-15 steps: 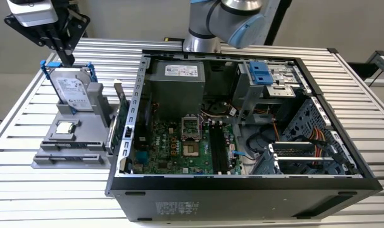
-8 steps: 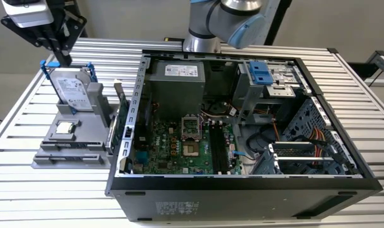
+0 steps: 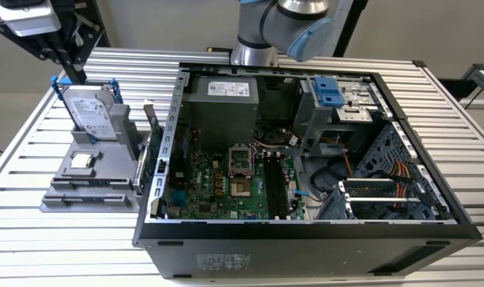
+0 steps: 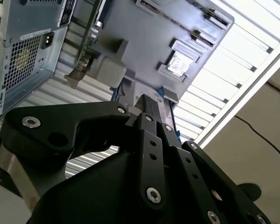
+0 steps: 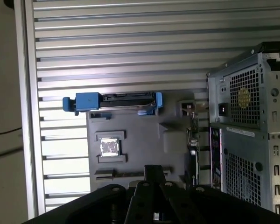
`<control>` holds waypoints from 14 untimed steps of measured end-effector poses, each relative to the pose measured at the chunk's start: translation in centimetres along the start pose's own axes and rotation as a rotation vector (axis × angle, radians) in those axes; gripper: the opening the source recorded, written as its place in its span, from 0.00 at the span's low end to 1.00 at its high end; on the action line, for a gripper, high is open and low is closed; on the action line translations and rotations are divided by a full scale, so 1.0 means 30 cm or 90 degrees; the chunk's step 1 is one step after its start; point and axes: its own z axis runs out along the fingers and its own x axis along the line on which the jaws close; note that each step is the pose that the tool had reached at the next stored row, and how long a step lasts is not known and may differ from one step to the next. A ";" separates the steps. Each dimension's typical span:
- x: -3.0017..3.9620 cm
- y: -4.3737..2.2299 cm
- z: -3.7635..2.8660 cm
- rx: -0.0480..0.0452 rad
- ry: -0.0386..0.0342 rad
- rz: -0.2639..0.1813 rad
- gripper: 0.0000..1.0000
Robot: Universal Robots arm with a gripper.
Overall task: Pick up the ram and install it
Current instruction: 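Reach for the ram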
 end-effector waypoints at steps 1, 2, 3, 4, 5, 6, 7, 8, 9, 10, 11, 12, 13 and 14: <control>0.003 0.000 0.001 0.0000 0.0000 0.000 0.00; 0.007 -0.001 0.002 0.0000 0.0000 0.000 0.00; 0.010 -0.001 0.002 0.0000 0.0000 0.000 0.00; 0.014 -0.001 0.003 0.0000 0.0000 0.000 0.00; 0.018 -0.001 0.004 0.0000 0.0000 0.000 0.00; 0.021 -0.002 0.004 0.0000 0.0000 0.000 0.00; 0.024 -0.002 0.005 0.0000 0.0000 0.000 0.00; 0.027 -0.002 0.005 0.0000 0.0000 0.000 0.00; 0.030 -0.002 0.006 0.0000 0.0000 0.000 0.00; 0.033 -0.003 0.007 0.0000 0.0000 0.000 0.00; 0.036 -0.003 0.007 0.0000 0.0000 0.000 0.00; 0.039 -0.003 0.008 0.0000 0.0000 0.000 0.00; 0.042 -0.003 0.008 0.0000 0.0000 0.000 0.00; 0.046 -0.004 0.009 0.0000 0.0000 0.000 0.00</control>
